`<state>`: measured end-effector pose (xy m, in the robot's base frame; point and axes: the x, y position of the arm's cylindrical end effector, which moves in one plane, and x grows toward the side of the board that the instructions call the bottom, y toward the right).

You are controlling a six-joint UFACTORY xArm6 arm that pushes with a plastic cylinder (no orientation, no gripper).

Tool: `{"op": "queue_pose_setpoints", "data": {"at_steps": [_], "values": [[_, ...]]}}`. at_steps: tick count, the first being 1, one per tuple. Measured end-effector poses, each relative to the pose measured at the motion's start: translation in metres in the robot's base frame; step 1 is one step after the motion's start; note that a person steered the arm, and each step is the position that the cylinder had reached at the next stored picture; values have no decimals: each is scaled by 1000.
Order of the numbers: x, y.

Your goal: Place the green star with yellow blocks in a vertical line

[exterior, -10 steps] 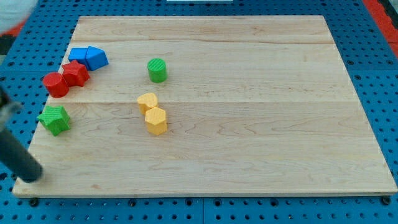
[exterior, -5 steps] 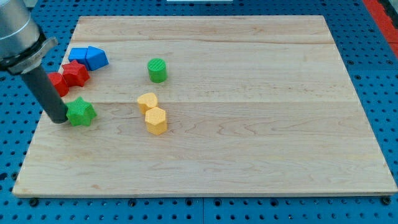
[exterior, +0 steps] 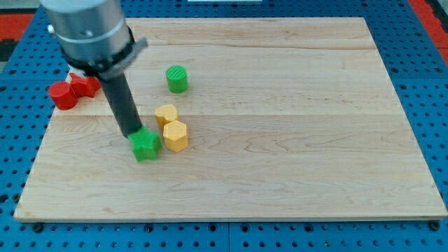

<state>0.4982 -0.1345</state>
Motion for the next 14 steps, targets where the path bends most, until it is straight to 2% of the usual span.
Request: {"op": "queue_pose_setpoints", "data": {"at_steps": [1, 2, 3, 4, 5, 6, 8, 10, 11, 14], "values": [[42, 20], [45, 21], [29, 60], [28, 71], [25, 71], [-1, 71], [-11, 83], [-84, 88], [-93, 88], [-78, 63]]}}
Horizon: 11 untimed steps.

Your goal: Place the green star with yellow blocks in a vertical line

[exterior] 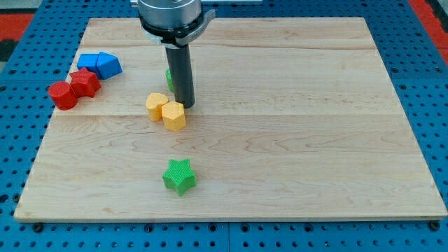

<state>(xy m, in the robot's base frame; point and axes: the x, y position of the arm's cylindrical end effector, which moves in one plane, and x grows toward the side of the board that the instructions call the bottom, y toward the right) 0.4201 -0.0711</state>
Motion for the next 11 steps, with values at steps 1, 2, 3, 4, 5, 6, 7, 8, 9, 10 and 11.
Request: {"op": "queue_pose_setpoints", "data": {"at_steps": [1, 2, 3, 4, 5, 6, 7, 8, 9, 10, 11], "values": [[18, 0], [41, 0], [63, 0], [72, 8], [67, 63], [111, 77], [117, 55], [131, 46], [131, 23], [131, 5], [129, -2]]}}
